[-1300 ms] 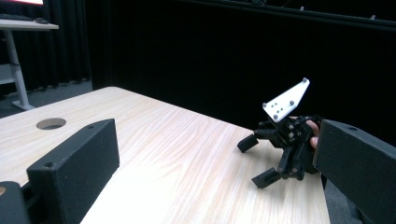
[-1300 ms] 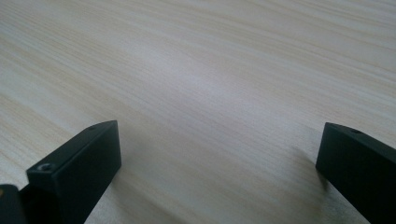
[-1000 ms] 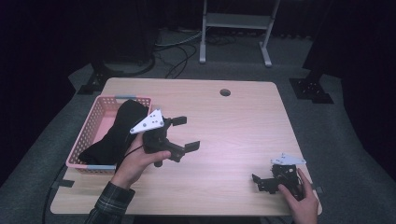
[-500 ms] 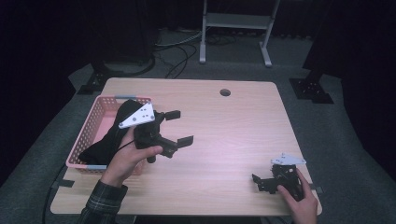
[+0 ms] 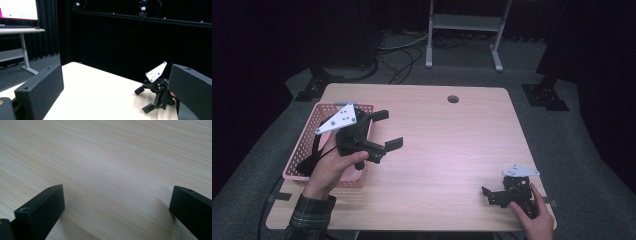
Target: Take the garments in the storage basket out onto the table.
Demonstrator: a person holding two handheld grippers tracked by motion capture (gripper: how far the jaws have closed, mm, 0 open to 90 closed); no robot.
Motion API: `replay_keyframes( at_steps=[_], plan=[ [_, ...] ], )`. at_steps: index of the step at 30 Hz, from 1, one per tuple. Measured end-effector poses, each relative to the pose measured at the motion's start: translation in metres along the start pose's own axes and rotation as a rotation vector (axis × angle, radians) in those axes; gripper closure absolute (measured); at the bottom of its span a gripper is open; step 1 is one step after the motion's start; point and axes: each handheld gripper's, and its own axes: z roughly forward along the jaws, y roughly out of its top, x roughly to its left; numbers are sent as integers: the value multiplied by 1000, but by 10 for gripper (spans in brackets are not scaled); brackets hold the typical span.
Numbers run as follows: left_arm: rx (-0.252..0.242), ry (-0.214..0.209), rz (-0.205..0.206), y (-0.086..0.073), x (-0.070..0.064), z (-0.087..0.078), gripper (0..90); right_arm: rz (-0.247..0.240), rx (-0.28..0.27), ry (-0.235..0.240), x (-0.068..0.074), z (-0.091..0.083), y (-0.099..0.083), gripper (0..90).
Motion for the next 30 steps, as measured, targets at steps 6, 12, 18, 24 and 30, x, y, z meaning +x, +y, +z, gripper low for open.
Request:
replay_keyframes(
  at_steps=[6, 12, 18, 24, 30],
  plan=[
    [4, 10, 16, 4, 0, -6, 0, 0, 0, 0, 0, 0, 0, 0],
    [1, 44, 21, 6, 7, -17, 0, 0, 0, 0, 0, 0, 0, 0],
    [-20, 75, 19, 7, 16, -28, 0, 0, 0, 0, 0, 0, 0, 0],
    [-30, 101, 28, 9, 23, -37, 0, 1, 1, 0, 0, 0, 0, 0],
    [-44, 131, 30, 11, 29, -46, 0, 1, 0, 0, 0, 0, 0, 0]
  ],
)
